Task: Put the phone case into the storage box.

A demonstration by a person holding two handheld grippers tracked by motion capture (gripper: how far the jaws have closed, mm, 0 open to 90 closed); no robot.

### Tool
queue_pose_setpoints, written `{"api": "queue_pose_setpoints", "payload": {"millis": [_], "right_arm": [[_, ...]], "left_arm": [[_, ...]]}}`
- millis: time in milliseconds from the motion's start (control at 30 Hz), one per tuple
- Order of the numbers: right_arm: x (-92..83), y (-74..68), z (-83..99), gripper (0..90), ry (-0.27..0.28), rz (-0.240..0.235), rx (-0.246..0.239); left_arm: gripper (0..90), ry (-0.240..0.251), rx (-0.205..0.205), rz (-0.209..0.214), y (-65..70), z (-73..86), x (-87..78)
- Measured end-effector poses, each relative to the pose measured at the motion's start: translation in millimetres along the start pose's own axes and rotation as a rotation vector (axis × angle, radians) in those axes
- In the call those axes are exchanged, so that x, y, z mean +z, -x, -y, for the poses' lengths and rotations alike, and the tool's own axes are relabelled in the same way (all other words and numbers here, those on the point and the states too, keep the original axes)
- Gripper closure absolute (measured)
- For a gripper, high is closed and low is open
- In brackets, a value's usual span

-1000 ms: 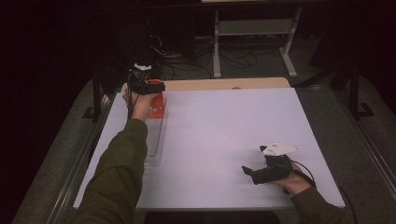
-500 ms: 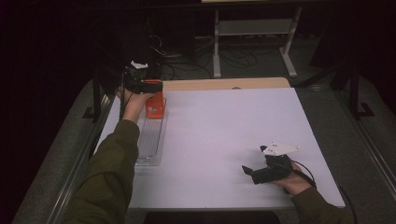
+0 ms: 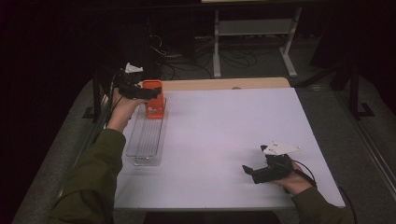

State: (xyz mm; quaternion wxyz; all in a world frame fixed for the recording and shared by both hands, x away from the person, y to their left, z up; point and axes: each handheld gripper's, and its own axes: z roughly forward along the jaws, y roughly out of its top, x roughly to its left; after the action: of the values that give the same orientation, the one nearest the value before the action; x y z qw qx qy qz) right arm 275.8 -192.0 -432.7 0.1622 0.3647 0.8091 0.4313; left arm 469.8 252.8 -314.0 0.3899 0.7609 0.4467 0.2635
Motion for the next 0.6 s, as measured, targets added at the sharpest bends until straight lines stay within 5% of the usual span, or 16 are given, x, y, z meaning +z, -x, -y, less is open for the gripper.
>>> {"api": "queue_pose_setpoints", "payload": {"millis": [600], "right_arm": [[-4.6, 2.7, -9.0, 0.0, 0.005, -0.021, -0.010]], "left_arm": [[0.0, 0.074, 0.042, 0.223, 37.8, 38.8, -42.0]]}}
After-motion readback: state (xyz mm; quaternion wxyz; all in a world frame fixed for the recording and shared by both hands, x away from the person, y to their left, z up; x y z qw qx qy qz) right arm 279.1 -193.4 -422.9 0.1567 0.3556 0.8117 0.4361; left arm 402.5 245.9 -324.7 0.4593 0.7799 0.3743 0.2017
